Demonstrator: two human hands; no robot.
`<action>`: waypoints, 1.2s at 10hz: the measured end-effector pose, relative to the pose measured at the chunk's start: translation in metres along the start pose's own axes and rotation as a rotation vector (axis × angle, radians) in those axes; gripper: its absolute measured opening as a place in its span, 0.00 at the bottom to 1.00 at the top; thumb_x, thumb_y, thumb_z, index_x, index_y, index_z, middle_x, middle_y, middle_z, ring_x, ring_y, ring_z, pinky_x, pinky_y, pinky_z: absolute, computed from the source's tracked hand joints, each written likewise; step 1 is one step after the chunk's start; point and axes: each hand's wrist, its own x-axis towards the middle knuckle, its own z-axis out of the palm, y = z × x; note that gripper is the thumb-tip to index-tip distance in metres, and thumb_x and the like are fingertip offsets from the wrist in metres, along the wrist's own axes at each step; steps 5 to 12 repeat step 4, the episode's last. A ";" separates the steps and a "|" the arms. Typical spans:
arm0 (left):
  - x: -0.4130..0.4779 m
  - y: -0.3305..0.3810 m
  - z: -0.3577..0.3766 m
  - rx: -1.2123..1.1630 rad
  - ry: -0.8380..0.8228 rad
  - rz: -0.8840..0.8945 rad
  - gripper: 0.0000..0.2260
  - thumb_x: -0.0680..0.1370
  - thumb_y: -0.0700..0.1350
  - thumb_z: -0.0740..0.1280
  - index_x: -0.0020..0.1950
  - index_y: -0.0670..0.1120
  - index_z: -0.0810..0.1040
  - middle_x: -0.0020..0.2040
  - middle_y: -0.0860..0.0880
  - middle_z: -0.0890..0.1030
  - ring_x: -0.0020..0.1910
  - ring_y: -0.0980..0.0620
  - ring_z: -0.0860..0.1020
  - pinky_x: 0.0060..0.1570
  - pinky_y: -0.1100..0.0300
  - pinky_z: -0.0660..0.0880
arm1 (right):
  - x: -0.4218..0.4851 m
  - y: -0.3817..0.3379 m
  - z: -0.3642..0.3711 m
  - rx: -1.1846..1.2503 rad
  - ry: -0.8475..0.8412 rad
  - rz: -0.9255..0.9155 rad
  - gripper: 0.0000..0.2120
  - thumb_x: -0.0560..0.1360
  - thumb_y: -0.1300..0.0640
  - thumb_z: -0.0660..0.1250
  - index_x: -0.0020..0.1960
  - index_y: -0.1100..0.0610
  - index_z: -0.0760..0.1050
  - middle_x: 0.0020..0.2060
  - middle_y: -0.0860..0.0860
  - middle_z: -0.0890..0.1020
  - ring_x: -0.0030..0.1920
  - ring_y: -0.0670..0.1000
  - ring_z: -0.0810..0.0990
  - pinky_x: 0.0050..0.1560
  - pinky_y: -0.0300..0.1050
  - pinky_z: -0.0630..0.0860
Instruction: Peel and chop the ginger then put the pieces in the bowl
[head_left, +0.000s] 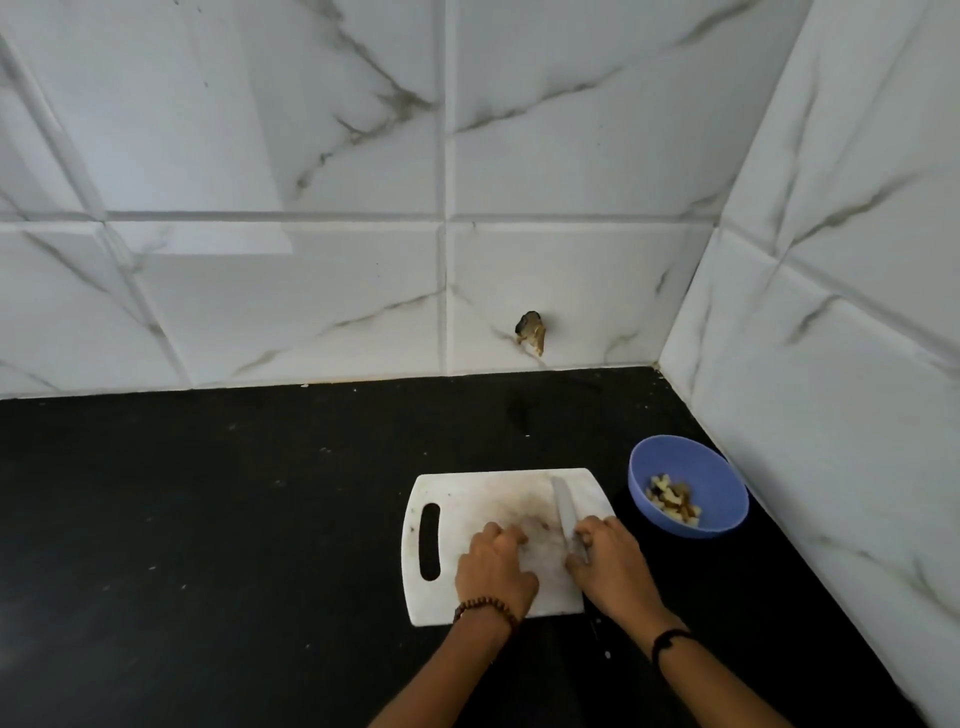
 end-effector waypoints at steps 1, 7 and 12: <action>-0.001 0.001 -0.001 0.002 0.012 0.013 0.19 0.74 0.46 0.68 0.64 0.53 0.72 0.61 0.52 0.72 0.59 0.52 0.71 0.60 0.57 0.72 | -0.001 0.000 0.000 -0.005 0.002 -0.001 0.12 0.77 0.50 0.67 0.59 0.49 0.72 0.57 0.48 0.72 0.54 0.47 0.74 0.54 0.41 0.75; -0.013 0.014 0.002 -0.029 0.088 0.018 0.14 0.77 0.46 0.63 0.63 0.50 0.73 0.61 0.52 0.73 0.60 0.53 0.71 0.60 0.58 0.72 | -0.011 -0.008 -0.008 -0.069 0.024 -0.092 0.18 0.78 0.45 0.65 0.65 0.51 0.69 0.61 0.48 0.71 0.59 0.48 0.73 0.52 0.39 0.74; -0.013 0.014 0.002 -0.029 0.088 0.018 0.14 0.77 0.46 0.63 0.63 0.50 0.73 0.61 0.52 0.73 0.60 0.53 0.71 0.60 0.58 0.72 | -0.011 -0.008 -0.008 -0.069 0.024 -0.092 0.18 0.78 0.45 0.65 0.65 0.51 0.69 0.61 0.48 0.71 0.59 0.48 0.73 0.52 0.39 0.74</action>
